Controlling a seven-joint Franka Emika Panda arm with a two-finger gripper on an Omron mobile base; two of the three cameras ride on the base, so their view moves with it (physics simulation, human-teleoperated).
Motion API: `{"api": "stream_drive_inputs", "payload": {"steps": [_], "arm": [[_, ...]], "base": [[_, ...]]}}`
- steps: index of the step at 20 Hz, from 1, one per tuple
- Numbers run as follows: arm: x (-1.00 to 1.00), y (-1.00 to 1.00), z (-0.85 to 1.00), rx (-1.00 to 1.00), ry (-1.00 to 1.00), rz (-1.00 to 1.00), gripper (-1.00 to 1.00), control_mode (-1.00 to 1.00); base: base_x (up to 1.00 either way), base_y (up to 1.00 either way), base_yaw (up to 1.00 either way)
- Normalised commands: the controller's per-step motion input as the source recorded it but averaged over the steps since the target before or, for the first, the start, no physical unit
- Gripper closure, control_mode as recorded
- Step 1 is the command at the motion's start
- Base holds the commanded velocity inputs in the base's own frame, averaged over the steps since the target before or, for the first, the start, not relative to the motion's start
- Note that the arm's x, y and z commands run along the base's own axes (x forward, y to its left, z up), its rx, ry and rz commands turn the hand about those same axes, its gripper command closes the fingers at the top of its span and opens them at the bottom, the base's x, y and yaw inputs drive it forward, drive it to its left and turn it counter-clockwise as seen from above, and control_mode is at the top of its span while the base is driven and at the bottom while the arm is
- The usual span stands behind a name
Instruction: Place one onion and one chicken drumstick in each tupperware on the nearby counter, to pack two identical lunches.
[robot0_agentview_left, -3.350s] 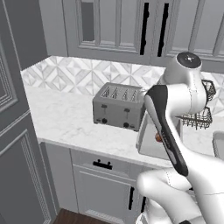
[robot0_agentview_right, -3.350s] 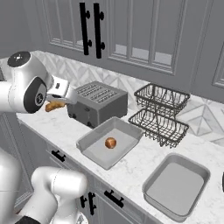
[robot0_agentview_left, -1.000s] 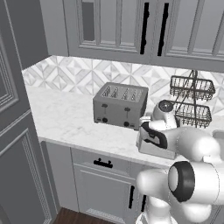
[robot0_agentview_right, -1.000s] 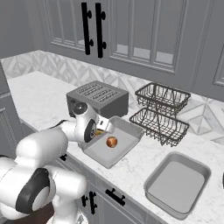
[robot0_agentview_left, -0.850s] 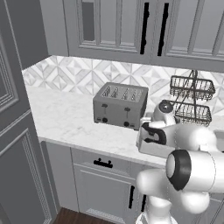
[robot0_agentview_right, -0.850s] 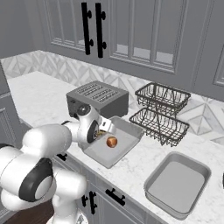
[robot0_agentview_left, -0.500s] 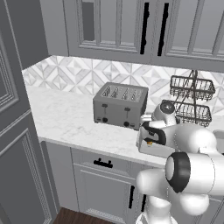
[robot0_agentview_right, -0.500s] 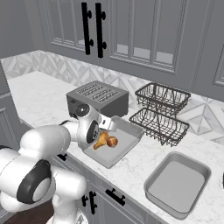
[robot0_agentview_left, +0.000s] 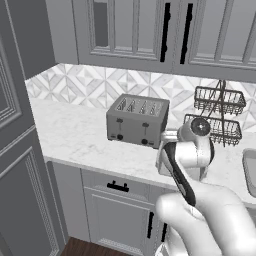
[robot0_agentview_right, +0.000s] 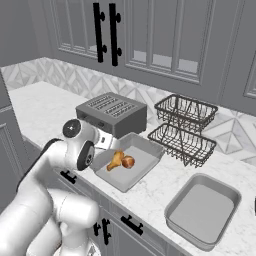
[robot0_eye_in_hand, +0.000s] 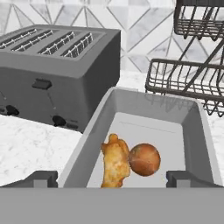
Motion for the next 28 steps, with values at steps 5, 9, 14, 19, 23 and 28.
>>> {"api": "stream_drive_inputs", "payload": {"steps": [5, 9, 14, 19, 23, 28], "arm": [[-0.82, 0.35, 0.94, -0.04, -0.08, 0.14, -1.00, -1.00], [-1.00, 0.37, 0.73, -0.09, -0.08, 0.20, -1.00, -1.00], [-0.60, 0.27, 0.25, -0.06, -0.03, 0.16, -1.00, 1.00], [0.00, 0.00, 0.00, 0.00, 0.00, 0.00, -1.00, 1.00], [0.00, 0.00, 0.00, 0.00, 0.00, 0.00, -1.00, 1.00], [0.00, 0.00, 0.00, 0.00, 0.00, 0.00, -1.00, 1.00]], "base": [[0.00, 0.00, 0.00], [0.00, 0.00, 0.00], [-0.40, 0.12, 0.10], [-1.00, 0.02, 0.09], [-1.00, 0.26, 0.12], [-0.67, 0.59, 0.53]]}}
